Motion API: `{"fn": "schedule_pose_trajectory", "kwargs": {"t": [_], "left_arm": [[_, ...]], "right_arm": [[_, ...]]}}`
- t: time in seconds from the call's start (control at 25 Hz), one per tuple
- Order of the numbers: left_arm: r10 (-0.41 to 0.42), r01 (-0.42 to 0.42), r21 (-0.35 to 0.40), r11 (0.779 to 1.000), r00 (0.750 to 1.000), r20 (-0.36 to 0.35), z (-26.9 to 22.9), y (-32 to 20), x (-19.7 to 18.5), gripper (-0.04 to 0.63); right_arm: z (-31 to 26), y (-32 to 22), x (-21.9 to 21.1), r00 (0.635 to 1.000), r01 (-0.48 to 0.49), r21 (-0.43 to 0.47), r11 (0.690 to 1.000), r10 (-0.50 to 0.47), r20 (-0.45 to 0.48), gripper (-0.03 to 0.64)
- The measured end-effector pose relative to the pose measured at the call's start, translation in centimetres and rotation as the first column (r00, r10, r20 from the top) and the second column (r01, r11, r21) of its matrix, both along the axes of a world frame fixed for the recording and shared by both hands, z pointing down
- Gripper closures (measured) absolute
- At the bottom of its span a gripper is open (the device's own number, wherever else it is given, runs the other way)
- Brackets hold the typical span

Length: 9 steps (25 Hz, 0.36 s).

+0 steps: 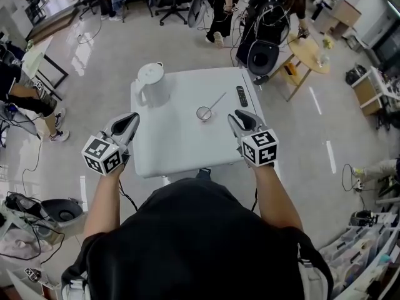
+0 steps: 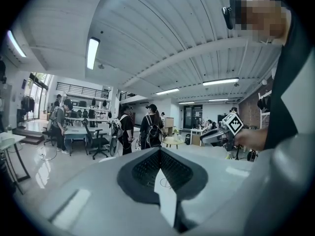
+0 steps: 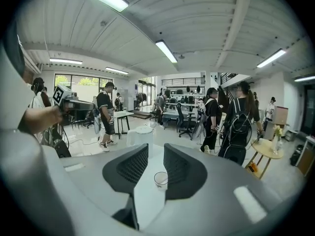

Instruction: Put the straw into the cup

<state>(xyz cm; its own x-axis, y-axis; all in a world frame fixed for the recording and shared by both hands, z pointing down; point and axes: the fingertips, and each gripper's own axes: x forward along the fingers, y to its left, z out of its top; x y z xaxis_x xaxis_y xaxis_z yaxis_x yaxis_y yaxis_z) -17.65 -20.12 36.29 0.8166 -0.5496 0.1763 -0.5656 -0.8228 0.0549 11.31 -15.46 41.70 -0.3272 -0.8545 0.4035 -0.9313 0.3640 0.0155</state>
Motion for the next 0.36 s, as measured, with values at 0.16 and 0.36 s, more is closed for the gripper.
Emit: {"fn": "schedule_pose_trajectory", "kwargs": {"t": [0.16,0.36], "left_arm": [[0.009,-0.009,0.003,1.000,1.000,0.008,-0.1,0.8,-0.4,0.595],[0.020,-0.020,0.006,1.000,1.000,0.023,-0.5,1.9,-0.4,0.595]], "right_arm": [[-1.0,1.0,-0.1,1.000,-0.018,0.020,1.000,0.018,0.003,0.506],[-2.1,2.5,0.2,0.999,-0.036,0.036,0.999,0.035,0.013,0.507]]}}
